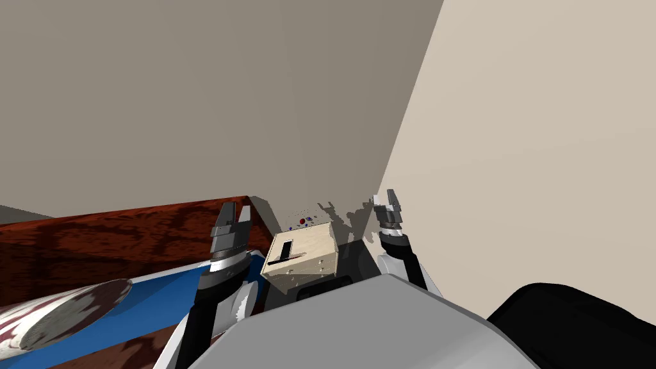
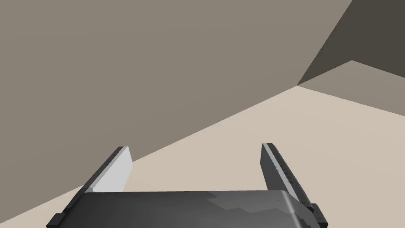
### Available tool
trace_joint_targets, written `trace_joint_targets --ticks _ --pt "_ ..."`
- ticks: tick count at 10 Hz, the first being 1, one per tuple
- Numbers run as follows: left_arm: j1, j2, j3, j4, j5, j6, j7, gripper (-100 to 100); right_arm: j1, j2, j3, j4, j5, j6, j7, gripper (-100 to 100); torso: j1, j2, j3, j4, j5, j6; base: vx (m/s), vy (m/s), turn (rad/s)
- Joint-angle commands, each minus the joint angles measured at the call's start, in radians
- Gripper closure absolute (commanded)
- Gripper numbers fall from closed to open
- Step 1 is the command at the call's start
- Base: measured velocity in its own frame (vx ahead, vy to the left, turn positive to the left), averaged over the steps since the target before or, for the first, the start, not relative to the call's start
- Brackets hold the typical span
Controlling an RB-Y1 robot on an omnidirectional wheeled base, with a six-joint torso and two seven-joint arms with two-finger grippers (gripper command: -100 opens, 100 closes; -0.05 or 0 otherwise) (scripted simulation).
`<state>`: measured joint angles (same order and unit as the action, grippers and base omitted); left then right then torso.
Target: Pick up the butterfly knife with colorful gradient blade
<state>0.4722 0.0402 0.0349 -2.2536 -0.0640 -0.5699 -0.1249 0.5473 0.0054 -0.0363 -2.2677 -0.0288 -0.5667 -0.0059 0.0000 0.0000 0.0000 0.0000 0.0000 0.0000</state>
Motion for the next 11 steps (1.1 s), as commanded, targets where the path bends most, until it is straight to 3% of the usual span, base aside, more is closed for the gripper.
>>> trace_joint_targets --ticks 1,4,7,11 --pt "-0.013 0.014 0.004 0.028 0.0 0.027 0.002 -100 0.0 0.0 0.0 0.0 0.0 0.0 0.0 0 0.0 0.0 0.0 0.0 0.0 0.0 -0.009 0.013 -0.04" --pt "-0.045 0.04 0.015 0.098 0.001 0.092 0.007 -100 0.0 0.0 0.0 0.0 0.0 0.0 0.0 0 0.003 0.001 0.001 0.0 0.001 0.0 -0.023 0.032 -0.058" --pt "-0.059 0.05 0.02 0.129 0.002 0.122 0.009 -100 0.0 0.0 0.0 0.0 0.0 0.0 0.0 0 0.002 0.001 0.0 0.0 0.0 0.0 -0.012 0.021 -0.031" --pt "-0.115 0.079 0.039 0.243 0.006 0.229 0.018 -100 0.0 0.0 0.0 0.0 0.0 0.0 0.0 0 0.002 0.001 0.001 0.0 0.001 0.0 -0.017 0.026 -0.06"
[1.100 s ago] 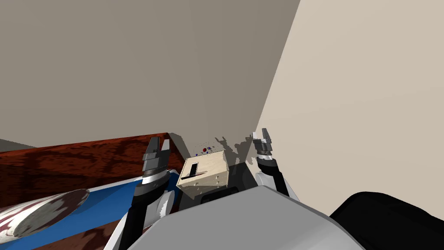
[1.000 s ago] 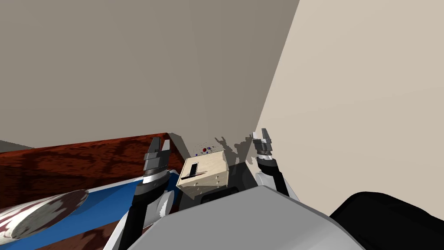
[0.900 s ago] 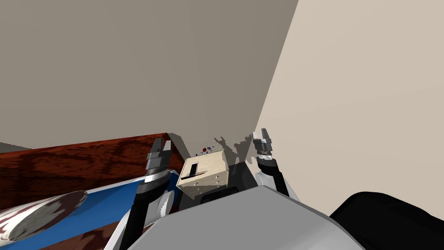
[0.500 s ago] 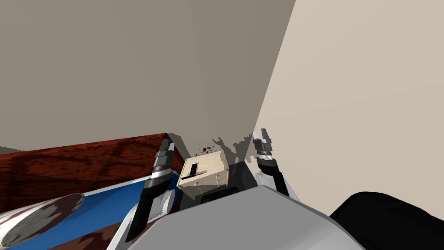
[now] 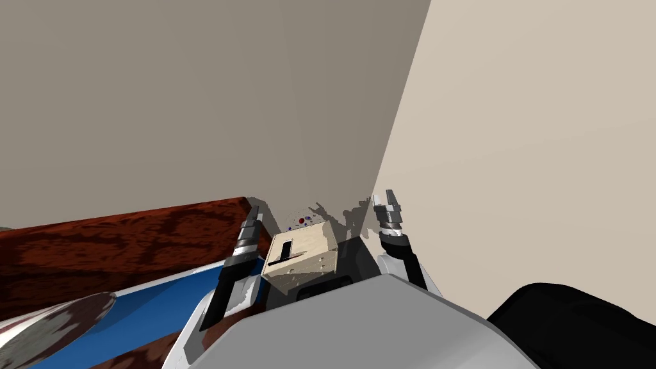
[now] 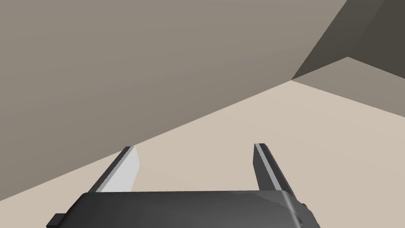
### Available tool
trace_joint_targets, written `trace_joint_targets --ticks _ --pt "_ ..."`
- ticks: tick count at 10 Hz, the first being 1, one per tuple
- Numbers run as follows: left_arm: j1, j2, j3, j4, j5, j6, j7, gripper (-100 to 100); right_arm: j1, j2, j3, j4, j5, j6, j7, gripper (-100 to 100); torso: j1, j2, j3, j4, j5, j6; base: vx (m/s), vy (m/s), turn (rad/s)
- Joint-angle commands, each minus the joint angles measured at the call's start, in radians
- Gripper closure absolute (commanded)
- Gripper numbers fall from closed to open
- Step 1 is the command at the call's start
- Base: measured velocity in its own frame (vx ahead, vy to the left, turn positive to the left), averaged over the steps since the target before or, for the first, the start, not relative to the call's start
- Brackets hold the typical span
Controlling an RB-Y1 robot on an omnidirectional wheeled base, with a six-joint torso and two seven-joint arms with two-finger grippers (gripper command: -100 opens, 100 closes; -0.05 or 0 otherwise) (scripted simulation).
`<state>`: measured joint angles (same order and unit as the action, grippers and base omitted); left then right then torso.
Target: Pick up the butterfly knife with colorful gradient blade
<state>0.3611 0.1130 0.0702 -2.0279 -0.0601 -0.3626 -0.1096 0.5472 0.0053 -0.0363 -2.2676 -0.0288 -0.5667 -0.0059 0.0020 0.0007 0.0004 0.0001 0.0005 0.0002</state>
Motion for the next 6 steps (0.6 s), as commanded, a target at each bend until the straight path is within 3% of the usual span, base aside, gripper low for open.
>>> trace_joint_targets --ticks 1,2,3,4,5,6 --pt "-0.026 0.017 0.011 0.05 0.003 0.05 0.006 -100 0.0 0.0 0.0 0.0 0.0 0.0 0.0 0 0.0 0.0 0.0 0.0 0.0 0.0 -0.018 0.034 -0.111" --pt "-0.026 0.017 0.011 0.063 0.003 0.063 0.006 -100 0.0 0.0 0.0 0.0 0.0 0.0 0.0 0 0.001 0.0 0.0 0.0 0.0 0.0 -0.016 0.029 -0.045" --pt "-0.049 0.027 0.019 0.096 0.005 0.106 0.01 -100 0.0 0.0 0.0 0.0 0.0 0.0 0.0 0 0.0 0.0 0.0 0.0 0.0 0.0 -0.02 0.028 -0.076" --pt "-0.049 0.027 0.019 0.11 0.005 0.106 0.01 -100 0.0 0.0 0.0 0.0 0.0 0.0 0.0 0 0.0 0.0 0.0 0.0 0.0 0.0 -0.015 0.019 -0.041" --pt "-0.074 0.038 0.027 0.142 0.007 0.151 0.014 -100 0.0 0.0 0.0 0.0 0.0 0.0 0.0 0 0.0 0.0 0.0 0.0 0.0 0.0 -0.015 0.017 -0.082" --pt "-0.074 0.038 0.027 0.16 0.007 0.152 0.014 -100 0.0 0.0 0.0 0.0 0.0 0.0 0.0 0 -0.001 0.0 0.0 0.0 0.0 0.0 -0.011 0.018 -0.038"
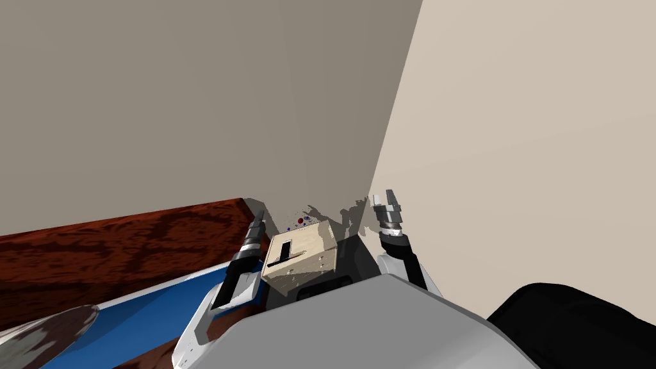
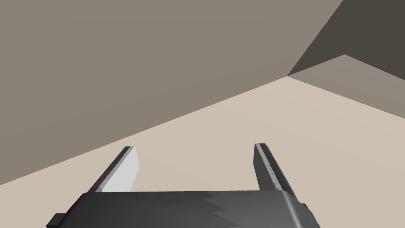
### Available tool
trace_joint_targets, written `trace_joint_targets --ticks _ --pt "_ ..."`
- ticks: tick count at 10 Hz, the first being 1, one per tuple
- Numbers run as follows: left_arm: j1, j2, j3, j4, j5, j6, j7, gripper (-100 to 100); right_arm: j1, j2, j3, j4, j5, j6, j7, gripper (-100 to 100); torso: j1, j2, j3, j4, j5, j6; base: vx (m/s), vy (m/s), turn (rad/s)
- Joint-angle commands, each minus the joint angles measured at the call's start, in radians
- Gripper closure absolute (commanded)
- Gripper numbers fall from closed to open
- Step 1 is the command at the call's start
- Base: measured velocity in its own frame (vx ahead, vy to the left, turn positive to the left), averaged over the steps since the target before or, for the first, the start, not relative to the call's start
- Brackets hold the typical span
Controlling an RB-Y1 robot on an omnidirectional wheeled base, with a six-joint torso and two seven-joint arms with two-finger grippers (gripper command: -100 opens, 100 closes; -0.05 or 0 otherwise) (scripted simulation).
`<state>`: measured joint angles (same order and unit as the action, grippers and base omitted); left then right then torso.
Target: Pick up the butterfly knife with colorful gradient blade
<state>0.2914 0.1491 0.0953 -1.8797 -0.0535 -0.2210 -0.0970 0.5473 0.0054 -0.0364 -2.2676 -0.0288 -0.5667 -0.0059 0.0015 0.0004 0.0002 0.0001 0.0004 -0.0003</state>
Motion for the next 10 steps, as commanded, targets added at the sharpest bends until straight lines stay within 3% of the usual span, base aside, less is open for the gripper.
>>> trace_joint_targets --ticks 1,2,3,4,9,10 --pt "-0.03 0.013 0.01 0.05 0.003 0.05 0.006 -100 0.0 0.0 0.0 0.0 0.0 0.0 0.0 0 0.0 0.0 0.0 0.0 0.0 0.0 -0.015 0.024 -0.082" --pt "-0.03 0.013 0.01 0.065 0.003 0.058 0.006 -100 0.0 0.0 0.0 0.0 0.0 0.0 0.0 0 0.0 0.0 0.0 0.0 0.0 0.0 -0.015 0.023 -0.044" --pt "-0.056 0.024 0.019 0.113 0.006 0.091 0.01 -100 0.0 0.0 0.0 0.0 0.0 0.0 0.0 0 0.0 0.0 0.0 0.0 0.0 0.0 -0.017 0.024 -0.077" --pt "-0.056 0.024 0.019 0.119 0.006 0.107 0.01 -100 0.0 0.0 0.0 0.0 0.0 0.0 0.0 0 0.0 0.0 0.0 0.0 0.0 0.0 -0.014 0.023 -0.045" --pt "-0.141 0.057 0.049 0.261 0.016 0.244 0.025 -100 0.0 0.0 0.0 0.0 0.0 0.0 0.0 0 0.0 0.0 0.0 0.0 0.0 0.0 -0.02 0.024 -0.071" --pt "-0.141 0.057 0.049 0.292 0.016 0.262 0.025 -100 0.0 0.0 0.0 0.0 0.0 0.0 0.0 0 0.0 0.0 0.0 0.0 0.0 0.0 -0.016 0.023 -0.05"
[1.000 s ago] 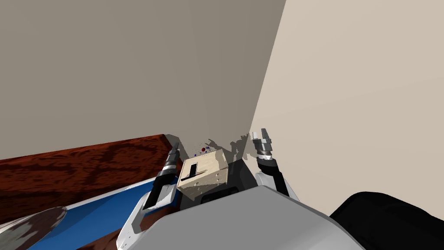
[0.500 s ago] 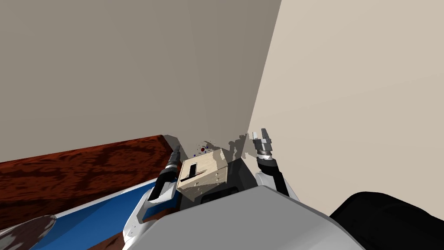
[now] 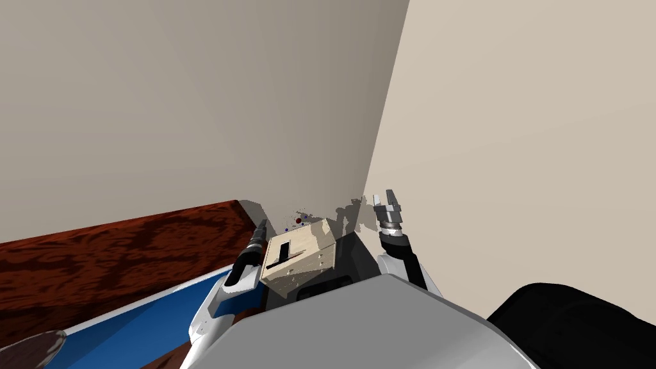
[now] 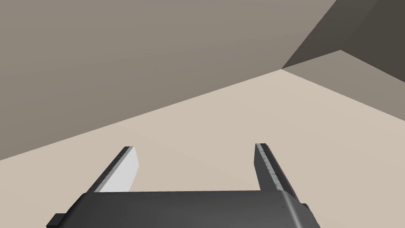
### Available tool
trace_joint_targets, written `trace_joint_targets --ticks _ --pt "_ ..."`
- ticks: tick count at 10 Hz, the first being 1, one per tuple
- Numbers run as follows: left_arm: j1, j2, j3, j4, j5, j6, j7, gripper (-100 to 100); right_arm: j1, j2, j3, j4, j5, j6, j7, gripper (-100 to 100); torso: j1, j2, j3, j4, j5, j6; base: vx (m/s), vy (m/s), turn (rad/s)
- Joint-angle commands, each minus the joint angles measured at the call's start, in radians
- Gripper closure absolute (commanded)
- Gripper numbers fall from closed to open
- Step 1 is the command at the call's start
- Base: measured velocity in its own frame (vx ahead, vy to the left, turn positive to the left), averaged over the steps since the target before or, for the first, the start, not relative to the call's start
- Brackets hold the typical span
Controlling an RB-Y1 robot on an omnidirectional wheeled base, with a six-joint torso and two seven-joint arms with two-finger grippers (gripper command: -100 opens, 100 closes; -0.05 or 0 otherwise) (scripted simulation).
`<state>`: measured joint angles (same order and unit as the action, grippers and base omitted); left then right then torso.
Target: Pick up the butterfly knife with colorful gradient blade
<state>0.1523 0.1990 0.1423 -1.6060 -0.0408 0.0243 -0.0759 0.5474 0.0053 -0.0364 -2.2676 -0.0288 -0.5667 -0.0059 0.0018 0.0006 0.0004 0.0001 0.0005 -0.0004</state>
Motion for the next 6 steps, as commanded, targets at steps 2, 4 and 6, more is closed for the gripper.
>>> trace_joint_targets --ticks 2,4,6 --pt "-0.032 0.019 0.012 0.077 0.008 0.069 0.009 -100 0.0 0.0 0.0 0.0 0.0 0.0 0.0 0 0.0 0.0 0.0 0.0 0.0 0.0 -0.021 0.021 -0.073" --pt "-0.061 0.03 0.022 0.139 0.012 0.122 0.015 -100 0.0 0.0 0.0 0.0 0.0 0.0 0.0 0 0.0 0.0 0.0 0.0 0.0 0.0 -0.019 0.02 -0.064" --pt "-0.092 0.041 0.033 0.187 0.017 0.174 0.02 -100 0.0 0.0 0.0 0.0 0.0 0.0 0.0 0 -0.001 0.0 0.0 0.0 0.0 0.0 -0.011 0.009 -0.046"
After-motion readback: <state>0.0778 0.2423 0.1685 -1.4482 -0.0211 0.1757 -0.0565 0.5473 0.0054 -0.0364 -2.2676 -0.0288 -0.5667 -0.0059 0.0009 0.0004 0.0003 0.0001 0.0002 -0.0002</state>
